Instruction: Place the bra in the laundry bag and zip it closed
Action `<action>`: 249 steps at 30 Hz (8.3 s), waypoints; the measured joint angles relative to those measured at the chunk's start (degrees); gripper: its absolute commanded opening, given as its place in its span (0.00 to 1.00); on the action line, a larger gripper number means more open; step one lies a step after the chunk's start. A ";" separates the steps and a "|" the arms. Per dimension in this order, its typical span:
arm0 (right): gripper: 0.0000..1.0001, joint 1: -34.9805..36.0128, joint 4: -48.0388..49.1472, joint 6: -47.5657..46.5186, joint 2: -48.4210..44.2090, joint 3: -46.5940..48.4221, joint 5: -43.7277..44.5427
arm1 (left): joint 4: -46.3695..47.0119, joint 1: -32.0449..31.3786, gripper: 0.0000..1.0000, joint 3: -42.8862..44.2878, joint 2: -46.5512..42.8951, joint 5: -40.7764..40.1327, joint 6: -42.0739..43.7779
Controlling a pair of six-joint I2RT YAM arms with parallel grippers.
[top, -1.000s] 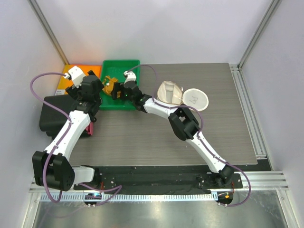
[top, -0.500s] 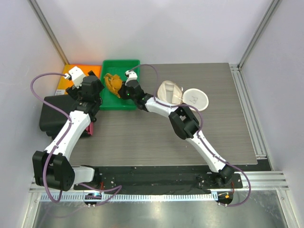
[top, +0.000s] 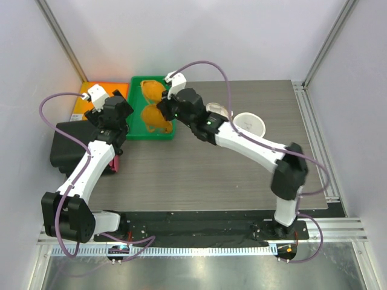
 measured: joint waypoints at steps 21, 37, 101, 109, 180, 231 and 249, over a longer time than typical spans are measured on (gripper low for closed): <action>0.01 14.01 20.04 -8.63 -44.24 -71.95 6.80 | 6.58 3.15 1.00 -0.50 0.61 32.61 3.13; 0.01 11.89 34.97 -14.75 -53.35 -81.68 14.71 | 28.68 0.98 1.00 3.72 22.80 93.64 -13.20; 1.00 3.21 -14.93 21.51 -76.50 -77.50 13.66 | 16.90 -34.86 0.00 -15.56 8.74 52.74 -12.98; 1.00 3.21 -10.10 22.60 -60.39 -75.82 4.83 | 13.92 -35.06 0.05 -26.71 -2.27 48.96 -15.65; 0.01 -11.23 20.48 22.34 -12.39 -59.74 -22.38 | -18.84 -35.08 0.96 -39.82 -43.17 36.17 -34.27; 0.01 -9.42 -4.76 6.21 -13.73 -39.43 -11.45 | -18.64 -35.08 1.00 -41.46 -43.34 39.43 -36.41; 0.01 -8.94 -7.10 4.28 -28.59 -44.83 -5.99 | 1.75 -35.08 0.71 -43.58 -24.26 42.16 -37.22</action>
